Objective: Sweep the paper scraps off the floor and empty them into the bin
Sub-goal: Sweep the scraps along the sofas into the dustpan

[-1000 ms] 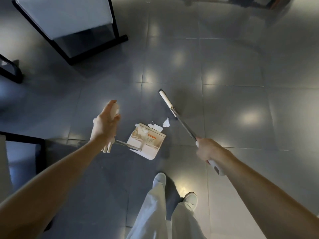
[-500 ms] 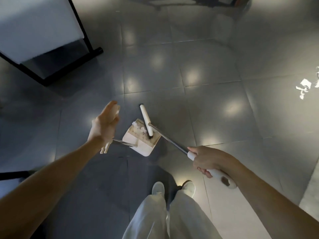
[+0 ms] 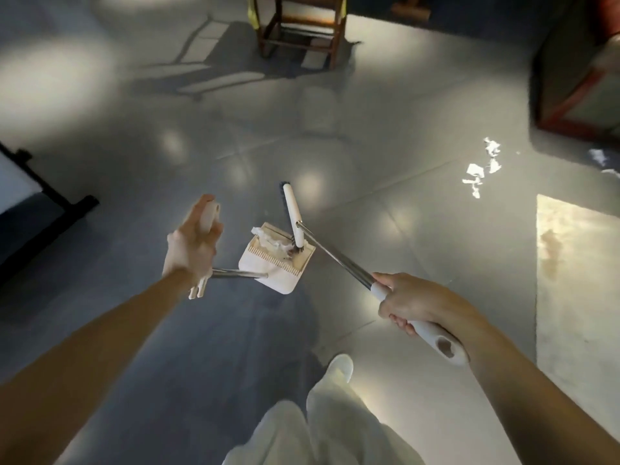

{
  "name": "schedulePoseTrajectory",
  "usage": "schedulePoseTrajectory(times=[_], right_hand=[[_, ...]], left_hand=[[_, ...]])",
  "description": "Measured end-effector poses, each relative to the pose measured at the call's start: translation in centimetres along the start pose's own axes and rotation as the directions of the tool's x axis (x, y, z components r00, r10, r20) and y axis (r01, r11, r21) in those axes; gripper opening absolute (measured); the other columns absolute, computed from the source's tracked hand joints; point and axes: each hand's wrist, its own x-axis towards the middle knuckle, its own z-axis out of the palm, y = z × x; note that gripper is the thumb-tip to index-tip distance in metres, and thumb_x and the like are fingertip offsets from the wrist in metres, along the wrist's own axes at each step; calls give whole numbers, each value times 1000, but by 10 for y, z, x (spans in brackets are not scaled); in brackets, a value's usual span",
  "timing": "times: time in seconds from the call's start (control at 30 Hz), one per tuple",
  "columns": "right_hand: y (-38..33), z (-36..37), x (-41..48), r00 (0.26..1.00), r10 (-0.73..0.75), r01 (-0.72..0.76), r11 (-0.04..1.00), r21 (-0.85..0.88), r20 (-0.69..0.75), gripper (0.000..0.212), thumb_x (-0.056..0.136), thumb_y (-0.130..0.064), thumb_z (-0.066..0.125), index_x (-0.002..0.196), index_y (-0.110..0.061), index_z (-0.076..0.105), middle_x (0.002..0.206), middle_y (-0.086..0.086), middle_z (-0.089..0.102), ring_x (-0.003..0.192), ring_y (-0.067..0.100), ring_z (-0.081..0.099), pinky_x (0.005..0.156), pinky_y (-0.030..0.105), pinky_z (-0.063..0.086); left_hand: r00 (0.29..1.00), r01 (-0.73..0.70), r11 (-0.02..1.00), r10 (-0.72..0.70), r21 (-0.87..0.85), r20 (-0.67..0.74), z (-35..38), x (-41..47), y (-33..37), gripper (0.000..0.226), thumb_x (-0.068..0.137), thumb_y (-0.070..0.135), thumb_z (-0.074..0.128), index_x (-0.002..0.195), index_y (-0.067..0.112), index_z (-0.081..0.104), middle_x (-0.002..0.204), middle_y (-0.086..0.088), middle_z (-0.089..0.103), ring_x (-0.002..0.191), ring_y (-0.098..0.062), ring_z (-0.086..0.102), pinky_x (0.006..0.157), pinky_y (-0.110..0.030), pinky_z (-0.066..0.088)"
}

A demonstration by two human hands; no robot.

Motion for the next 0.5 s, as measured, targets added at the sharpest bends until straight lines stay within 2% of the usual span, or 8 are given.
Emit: schedulePoseTrajectory(times=[0.07, 0.17, 0.27, 0.33, 0.43, 0.5], right_hand=[[11, -41, 10, 999, 7, -3, 997, 71, -48, 83, 76, -3, 53, 149, -33, 28, 60, 9, 59, 45, 21, 51, 48, 25, 44], [29, -100, 23, 994, 38, -13, 971, 241, -99, 70, 80, -1, 52, 142, -30, 38, 57, 9, 52, 42, 18, 45, 43, 23, 40], [48, -153, 39, 983, 93, -28, 929, 368, -160, 61, 83, 1, 51, 137, -28, 43, 53, 8, 47, 35, 15, 41, 40, 20, 37], [59, -189, 57, 971, 130, -37, 912, 409, -202, 58, 84, 2, 51, 136, -23, 44, 53, 9, 46, 38, 16, 41, 41, 21, 38], [76, -251, 89, 952, 179, -42, 878, 477, -247, 53, 85, 1, 54, 135, -17, 46, 51, 9, 48, 36, 16, 42, 41, 22, 39], [86, -295, 108, 943, 197, -46, 873, 485, -267, 48, 86, -2, 57, 132, -12, 48, 49, 7, 50, 34, 14, 43, 38, 21, 39]], left_hand=[[999, -38, 999, 38, 10, 29, 34, 28, 36, 34, 88, 36, 49, 117, 55, 48, 62, 3, 57, 49, -13, 56, 59, -28, 48], [995, -77, 997, 75, 15, 72, 88, 70, 96, 31, 92, 36, 48, 119, 51, 49, 63, -1, 58, 64, -29, 60, 71, -38, 54], [984, -124, 992, 122, 11, 127, 149, 113, 149, 25, 93, 38, 47, 112, 54, 47, 68, -2, 60, 65, -31, 61, 74, -41, 55], [974, -157, 988, 155, -2, 166, 192, 143, 178, 21, 91, 45, 44, 106, 59, 46, 67, -1, 61, 61, -28, 62, 68, -39, 55], [953, -194, 979, 204, -67, 225, 258, 195, 218, 29, 85, 47, 45, 110, 60, 48, 58, 12, 58, 43, -11, 55, 53, -26, 46], [927, -226, 969, 245, -100, 285, 300, 231, 246, 35, 83, 44, 46, 116, 58, 49, 55, 12, 55, 43, -12, 52, 53, -28, 45]])
